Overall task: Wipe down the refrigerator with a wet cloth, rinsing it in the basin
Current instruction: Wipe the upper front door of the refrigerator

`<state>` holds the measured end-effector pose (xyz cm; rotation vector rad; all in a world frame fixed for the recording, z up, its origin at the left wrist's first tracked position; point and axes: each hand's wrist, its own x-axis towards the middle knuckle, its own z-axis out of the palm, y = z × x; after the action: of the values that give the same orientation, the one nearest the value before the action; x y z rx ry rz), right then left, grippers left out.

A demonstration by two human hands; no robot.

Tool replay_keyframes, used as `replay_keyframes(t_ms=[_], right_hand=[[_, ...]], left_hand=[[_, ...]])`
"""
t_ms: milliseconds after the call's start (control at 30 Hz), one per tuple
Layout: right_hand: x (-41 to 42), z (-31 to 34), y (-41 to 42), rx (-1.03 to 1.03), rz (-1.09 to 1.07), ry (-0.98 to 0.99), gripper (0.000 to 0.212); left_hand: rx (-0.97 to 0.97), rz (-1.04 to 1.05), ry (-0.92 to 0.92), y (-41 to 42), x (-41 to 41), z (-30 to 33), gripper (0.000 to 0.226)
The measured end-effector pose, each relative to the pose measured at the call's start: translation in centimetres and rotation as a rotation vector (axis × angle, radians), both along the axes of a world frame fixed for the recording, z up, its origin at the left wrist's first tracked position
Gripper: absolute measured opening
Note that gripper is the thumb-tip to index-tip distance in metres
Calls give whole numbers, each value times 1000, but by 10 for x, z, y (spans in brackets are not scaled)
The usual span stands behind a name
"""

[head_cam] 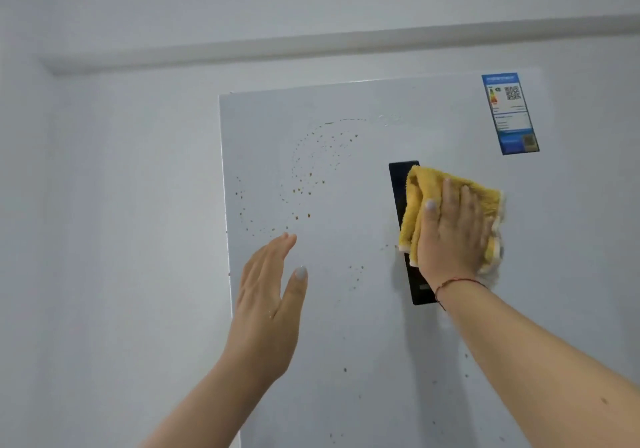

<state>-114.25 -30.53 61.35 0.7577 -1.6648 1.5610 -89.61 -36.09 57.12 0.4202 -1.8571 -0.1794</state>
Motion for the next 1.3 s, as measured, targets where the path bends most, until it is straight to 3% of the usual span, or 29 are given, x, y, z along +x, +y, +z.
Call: replay_keyframes(t_ms=[100,467,633,800,900,1167,1300], right_hand=[[1,16,-25,163,-172,6,74],[55,128,-52,297,-86,261,62],[86,170,-66,367,-65,356,62],[122,192,-84,432,-28,487,61],[140,190,-96,454,9,618,60],[126,84,-82,498,75,893,53],[87,53,-56,504,37,790,54]], left_hand=[[-19,42,6,-8,3,8,56],[16,85,71,-33,14,84,61],[104,-16,189,-55,19,142,60],[254,-296,248,-65,19,161,71],[215,-348,279,-64,19,163,39],[263,-373,344,-72,30,161,62],[282,-366,315,-71,31,157,62]])
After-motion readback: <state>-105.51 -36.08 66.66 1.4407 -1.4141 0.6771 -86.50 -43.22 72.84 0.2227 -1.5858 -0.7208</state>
